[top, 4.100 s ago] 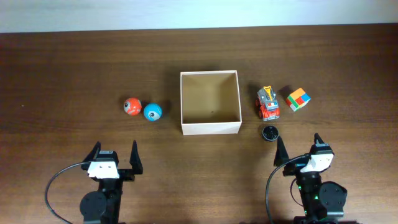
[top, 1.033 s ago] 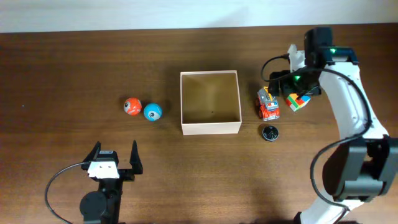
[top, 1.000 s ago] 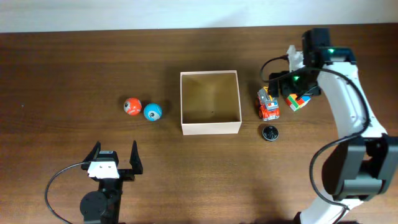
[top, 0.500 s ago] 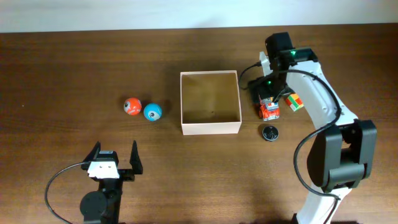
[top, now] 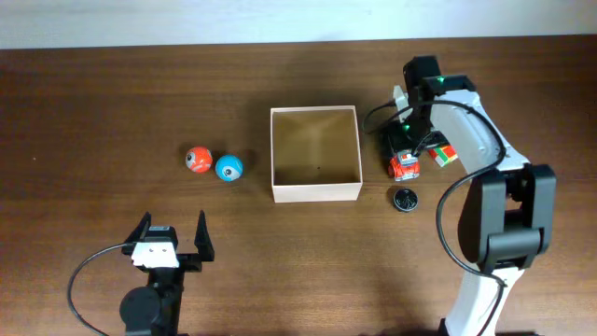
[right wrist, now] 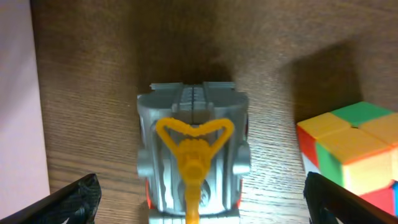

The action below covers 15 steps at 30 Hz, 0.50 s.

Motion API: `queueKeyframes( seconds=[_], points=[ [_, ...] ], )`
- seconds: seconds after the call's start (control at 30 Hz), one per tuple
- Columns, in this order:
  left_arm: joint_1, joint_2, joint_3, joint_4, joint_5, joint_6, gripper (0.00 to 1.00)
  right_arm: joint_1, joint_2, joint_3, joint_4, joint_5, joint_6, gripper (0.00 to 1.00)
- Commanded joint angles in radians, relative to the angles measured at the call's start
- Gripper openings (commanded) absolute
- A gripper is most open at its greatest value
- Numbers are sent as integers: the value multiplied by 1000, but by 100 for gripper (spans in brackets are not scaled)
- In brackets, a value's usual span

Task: Pack container
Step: 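Close the right gripper on the red toy truck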

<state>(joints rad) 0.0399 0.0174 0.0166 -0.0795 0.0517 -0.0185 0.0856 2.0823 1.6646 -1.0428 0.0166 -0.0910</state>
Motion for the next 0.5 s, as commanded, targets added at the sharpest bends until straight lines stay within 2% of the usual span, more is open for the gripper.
queueKeyframes(
  seconds=[0.0, 0.13, 0.27, 0.47],
  points=[
    [4, -4, -8, 0, -7, 12, 99, -3, 23, 23, 3, -51, -37, 99],
    [4, -4, -8, 0, -7, 12, 99, -3, 49, 23, 15, -58, -40, 99],
    [4, -4, -8, 0, -6, 12, 99, -3, 51, 23, 18, -58, -40, 91],
    [4, -4, -8, 0, -7, 12, 99, -3, 51, 23, 27, -58, -40, 65]
  ],
)
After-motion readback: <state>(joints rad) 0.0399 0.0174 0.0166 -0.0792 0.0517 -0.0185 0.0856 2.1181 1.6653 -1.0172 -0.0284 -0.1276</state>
